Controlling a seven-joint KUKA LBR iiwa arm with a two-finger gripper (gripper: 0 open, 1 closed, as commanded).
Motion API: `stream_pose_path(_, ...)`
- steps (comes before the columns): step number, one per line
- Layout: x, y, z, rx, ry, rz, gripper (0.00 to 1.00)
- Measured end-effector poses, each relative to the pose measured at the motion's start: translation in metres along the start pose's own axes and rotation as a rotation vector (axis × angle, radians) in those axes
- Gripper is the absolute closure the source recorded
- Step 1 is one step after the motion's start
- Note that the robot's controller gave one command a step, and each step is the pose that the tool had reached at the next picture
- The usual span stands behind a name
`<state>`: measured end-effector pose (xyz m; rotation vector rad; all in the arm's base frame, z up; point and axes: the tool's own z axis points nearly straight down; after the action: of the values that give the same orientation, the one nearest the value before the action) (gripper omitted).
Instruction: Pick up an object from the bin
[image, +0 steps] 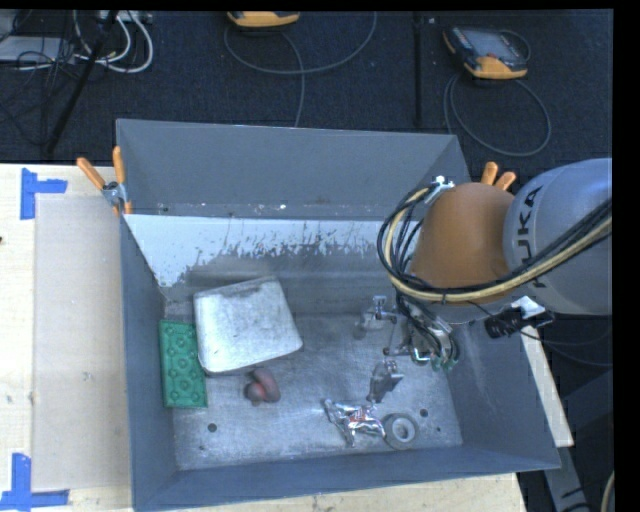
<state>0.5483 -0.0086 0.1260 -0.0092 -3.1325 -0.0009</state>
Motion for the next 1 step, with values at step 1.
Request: stream_pose_path(1, 0.0607, 0.0215, 0.0533, 0.000, -0.033, 0.024, 0.00)
